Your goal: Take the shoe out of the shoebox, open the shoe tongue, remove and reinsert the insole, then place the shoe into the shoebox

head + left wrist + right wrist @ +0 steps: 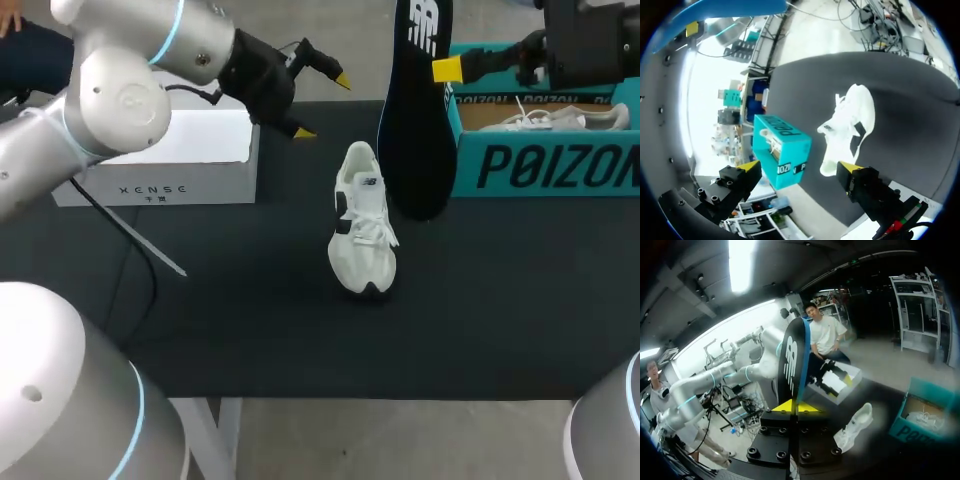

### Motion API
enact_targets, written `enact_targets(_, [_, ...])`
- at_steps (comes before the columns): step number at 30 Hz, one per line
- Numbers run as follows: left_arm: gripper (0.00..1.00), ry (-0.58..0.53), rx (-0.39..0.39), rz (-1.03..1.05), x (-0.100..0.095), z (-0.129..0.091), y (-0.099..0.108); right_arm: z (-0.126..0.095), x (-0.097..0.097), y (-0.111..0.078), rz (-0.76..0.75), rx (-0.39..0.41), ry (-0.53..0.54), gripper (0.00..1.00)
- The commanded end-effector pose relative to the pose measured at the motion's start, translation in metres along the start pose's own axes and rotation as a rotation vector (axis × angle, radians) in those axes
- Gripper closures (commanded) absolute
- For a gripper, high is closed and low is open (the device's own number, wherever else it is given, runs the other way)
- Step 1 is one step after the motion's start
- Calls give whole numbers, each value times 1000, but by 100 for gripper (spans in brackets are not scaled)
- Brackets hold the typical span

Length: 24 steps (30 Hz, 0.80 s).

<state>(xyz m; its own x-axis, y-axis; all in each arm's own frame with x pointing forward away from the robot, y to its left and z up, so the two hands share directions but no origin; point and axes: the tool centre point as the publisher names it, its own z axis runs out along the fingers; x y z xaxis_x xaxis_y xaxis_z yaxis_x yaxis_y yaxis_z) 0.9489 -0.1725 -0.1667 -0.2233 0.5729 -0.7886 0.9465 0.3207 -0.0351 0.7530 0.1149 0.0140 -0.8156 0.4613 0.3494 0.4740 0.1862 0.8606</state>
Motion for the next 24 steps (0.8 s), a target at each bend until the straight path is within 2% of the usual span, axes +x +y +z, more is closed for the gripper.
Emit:
enact_targets(1, [0,-186,14,-13,12,1,-2,1,0,0,1,2,-1,100])
enact_targets(7, [0,-186,14,-13,12,1,-2,1,0,0,1,2,-1,100])
enact_targets(9, [0,-136,-27,56,6,0,-3,1,0,0,1,2,-1,100])
enact_targets(10, [0,-144,5,82,2,-2,-5,1,0,0,1,2,-1,100])
enact_targets(12, [0,-100,-29,149,-2,-6,-7,1,0,0,1,2,-1,100])
enact_targets(13, [0,-109,-15,151,-4,-9,-8,1,0,0,1,2,-1,100])
enact_targets(15, [0,-96,-34,202,-6,-15,-8,1,0,0,1,2,-1,100])
enact_targets(20, [0,-212,-13,269,-3,-37,-5,1,0,0,1,2,-1,100])
enact_targets(24, [0,-308,53,239,3,-57,-1,1,0,0,1,2,-1,100])
